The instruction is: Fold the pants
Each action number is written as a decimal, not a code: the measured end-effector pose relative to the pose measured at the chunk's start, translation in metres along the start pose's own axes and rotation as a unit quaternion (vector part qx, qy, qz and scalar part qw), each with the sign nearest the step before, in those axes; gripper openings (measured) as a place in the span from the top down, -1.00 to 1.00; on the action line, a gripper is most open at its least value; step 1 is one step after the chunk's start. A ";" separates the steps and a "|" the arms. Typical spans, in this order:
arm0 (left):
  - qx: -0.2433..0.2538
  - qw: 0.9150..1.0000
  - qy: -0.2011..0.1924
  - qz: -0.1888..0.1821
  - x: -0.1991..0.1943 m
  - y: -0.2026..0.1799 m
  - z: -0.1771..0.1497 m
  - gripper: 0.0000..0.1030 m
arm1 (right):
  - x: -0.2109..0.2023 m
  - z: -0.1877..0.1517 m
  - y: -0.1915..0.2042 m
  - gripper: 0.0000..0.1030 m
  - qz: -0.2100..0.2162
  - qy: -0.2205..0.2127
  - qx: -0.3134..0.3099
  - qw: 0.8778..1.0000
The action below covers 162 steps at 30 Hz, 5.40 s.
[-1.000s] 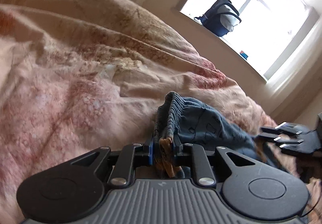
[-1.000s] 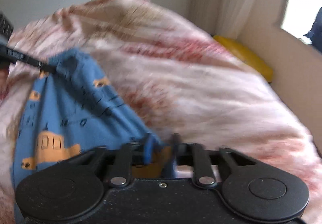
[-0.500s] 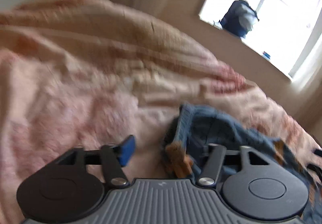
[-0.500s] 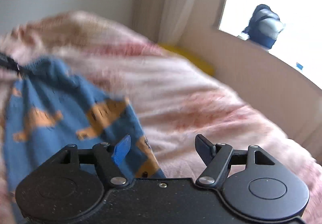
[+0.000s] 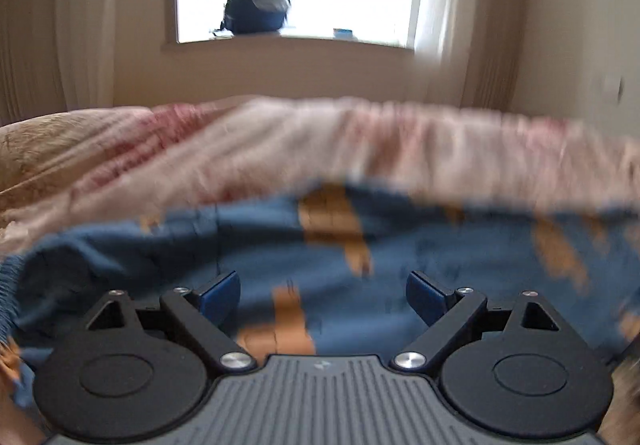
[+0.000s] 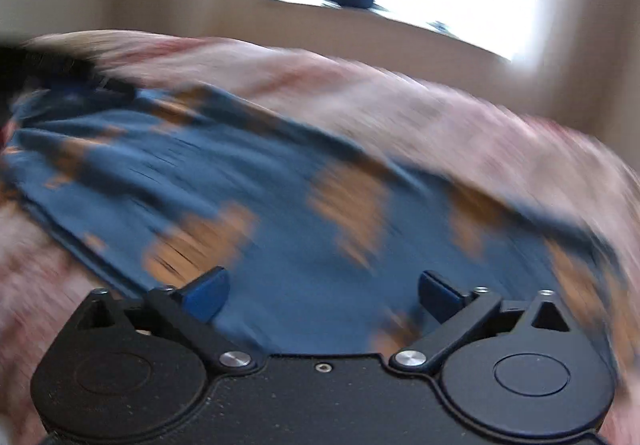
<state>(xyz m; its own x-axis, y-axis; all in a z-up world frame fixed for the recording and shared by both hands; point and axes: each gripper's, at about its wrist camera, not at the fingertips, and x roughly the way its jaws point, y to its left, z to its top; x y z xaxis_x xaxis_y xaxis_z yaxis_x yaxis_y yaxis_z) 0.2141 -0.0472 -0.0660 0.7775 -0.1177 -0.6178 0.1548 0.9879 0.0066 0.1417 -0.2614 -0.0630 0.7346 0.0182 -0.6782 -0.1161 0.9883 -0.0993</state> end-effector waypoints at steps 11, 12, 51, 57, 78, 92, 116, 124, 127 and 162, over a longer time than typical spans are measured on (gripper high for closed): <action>-0.023 1.000 -0.001 -0.012 -0.029 -0.023 0.051 -0.99 | -0.046 -0.029 -0.121 -0.99 -0.128 -0.078 0.264 0.953; -0.003 1.000 0.004 -0.026 -0.032 -0.036 0.065 -0.99 | -0.048 -0.034 -0.129 -0.99 -0.120 -0.076 0.286 0.948; 0.179 0.929 0.157 -0.284 0.071 -0.360 0.166 -0.99 | -0.034 -0.081 -0.171 -0.67 0.002 -0.140 0.493 0.859; 0.176 0.915 0.202 -0.302 0.062 -0.383 0.159 -0.96 | -0.033 -0.093 -0.179 -0.06 -0.005 -0.150 0.532 0.834; 0.255 0.897 0.279 -0.228 0.047 -0.430 0.148 -0.61 | -0.041 -0.041 -0.094 0.68 -0.139 -0.157 0.170 0.963; 0.255 0.899 0.305 -0.182 0.059 -0.423 0.141 0.85 | -0.040 -0.037 -0.072 0.73 -0.141 -0.151 0.099 0.973; -0.086 0.950 0.176 -0.245 -0.015 -0.107 0.098 0.93 | -0.081 -0.022 0.043 0.78 0.082 -0.208 -0.136 0.965; -0.149 0.928 0.191 -0.285 0.034 -0.054 0.046 0.91 | -0.041 -0.027 0.089 0.78 0.109 -0.139 -0.183 0.967; -0.174 0.918 0.191 -0.299 0.041 -0.039 0.035 0.66 | -0.036 -0.033 0.090 0.77 0.113 -0.131 -0.188 0.967; 0.010 0.958 0.084 -0.272 0.010 -0.074 0.069 -0.65 | -0.034 -0.034 0.077 0.15 0.119 -0.144 -0.099 0.977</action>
<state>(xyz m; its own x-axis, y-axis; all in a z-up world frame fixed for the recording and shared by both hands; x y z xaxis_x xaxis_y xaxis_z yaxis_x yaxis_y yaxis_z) 0.2523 -0.1286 -0.0178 0.4692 -0.5959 -0.6517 0.5233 0.7821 -0.3384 0.0849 -0.1914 -0.0723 0.8255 0.3149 -0.4684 -0.4130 0.9026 -0.1211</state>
